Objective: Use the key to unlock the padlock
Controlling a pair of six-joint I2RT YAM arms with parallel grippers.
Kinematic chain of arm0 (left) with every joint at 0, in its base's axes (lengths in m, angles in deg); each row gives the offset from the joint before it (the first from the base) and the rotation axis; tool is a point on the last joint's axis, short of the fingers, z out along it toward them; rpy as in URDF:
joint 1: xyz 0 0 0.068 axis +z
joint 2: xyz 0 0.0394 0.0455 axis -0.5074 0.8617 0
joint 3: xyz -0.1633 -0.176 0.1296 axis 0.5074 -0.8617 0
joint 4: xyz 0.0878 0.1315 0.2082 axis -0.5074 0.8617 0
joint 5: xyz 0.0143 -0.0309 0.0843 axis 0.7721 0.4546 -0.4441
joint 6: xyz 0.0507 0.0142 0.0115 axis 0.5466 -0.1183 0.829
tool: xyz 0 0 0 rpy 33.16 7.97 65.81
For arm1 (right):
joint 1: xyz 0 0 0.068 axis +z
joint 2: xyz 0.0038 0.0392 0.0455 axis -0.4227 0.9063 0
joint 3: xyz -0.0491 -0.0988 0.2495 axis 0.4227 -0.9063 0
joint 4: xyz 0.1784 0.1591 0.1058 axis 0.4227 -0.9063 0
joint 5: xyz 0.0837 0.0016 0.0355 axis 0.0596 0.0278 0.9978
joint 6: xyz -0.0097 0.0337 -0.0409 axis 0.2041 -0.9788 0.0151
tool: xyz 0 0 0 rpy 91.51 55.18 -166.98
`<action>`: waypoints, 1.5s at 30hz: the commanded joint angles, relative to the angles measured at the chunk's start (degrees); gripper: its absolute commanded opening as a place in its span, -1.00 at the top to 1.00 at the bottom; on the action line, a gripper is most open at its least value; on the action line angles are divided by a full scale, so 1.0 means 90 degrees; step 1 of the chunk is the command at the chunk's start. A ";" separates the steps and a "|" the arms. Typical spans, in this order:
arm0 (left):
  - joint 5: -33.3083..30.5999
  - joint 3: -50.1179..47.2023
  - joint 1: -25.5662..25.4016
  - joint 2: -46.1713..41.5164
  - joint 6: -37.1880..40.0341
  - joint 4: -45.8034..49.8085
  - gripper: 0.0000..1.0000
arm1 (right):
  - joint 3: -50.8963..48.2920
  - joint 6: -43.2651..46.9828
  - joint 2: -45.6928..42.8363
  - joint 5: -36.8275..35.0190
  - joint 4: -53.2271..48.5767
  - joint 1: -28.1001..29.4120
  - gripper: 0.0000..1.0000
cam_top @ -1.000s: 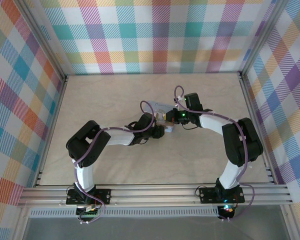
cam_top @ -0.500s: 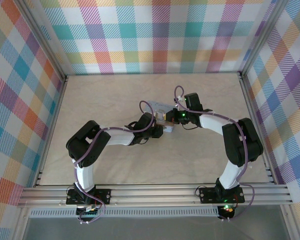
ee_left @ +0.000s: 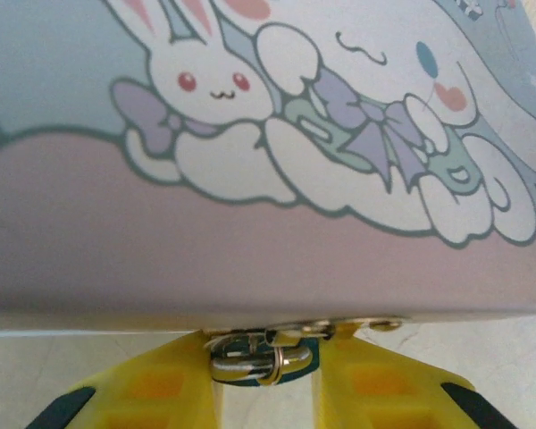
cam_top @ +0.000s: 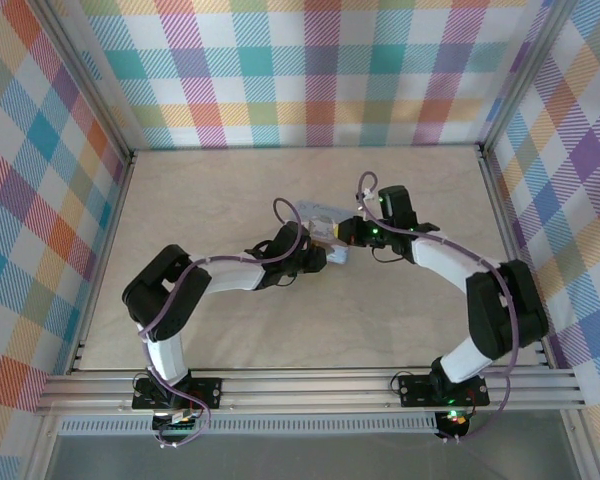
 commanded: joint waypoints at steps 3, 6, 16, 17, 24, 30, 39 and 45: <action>0.0277 0.0231 -0.0090 -0.0349 -0.0355 0.0083 0.47 | -0.0555 0.0656 -0.0630 -0.0254 -0.0185 -0.0001 1.00; 0.0295 0.0263 -0.0089 -0.0327 -0.0428 0.0158 0.47 | -0.0789 0.0770 -0.0848 -0.0234 -0.0219 -0.0006 1.00; 0.0548 0.0458 -0.0084 -0.0450 -0.1040 0.0535 0.48 | -0.1884 0.1466 -0.1768 -0.0120 0.0242 0.0209 1.00; 0.0584 0.0474 -0.0090 -0.0471 -0.1080 0.0565 0.48 | -0.2015 0.1613 -0.1858 -0.0149 0.0289 0.0281 1.00; 0.0901 0.0541 -0.0082 -0.0487 -0.1421 0.0628 0.49 | -0.2611 0.2112 -0.1866 -0.0432 0.0749 0.0700 1.00; 0.0961 0.0546 -0.0085 -0.0498 -0.1551 0.0654 0.51 | -0.2767 0.2118 -0.1314 -0.0586 0.1354 0.0925 1.00; 0.0930 0.0518 -0.0088 -0.0600 -0.1604 0.0765 0.52 | -0.3002 0.2133 -0.0755 -0.0937 0.2259 0.0947 1.00; 0.0947 0.0517 -0.0081 -0.0626 -0.1638 0.0827 0.53 | -0.2955 0.2193 -0.0431 -0.0968 0.2503 0.0947 1.00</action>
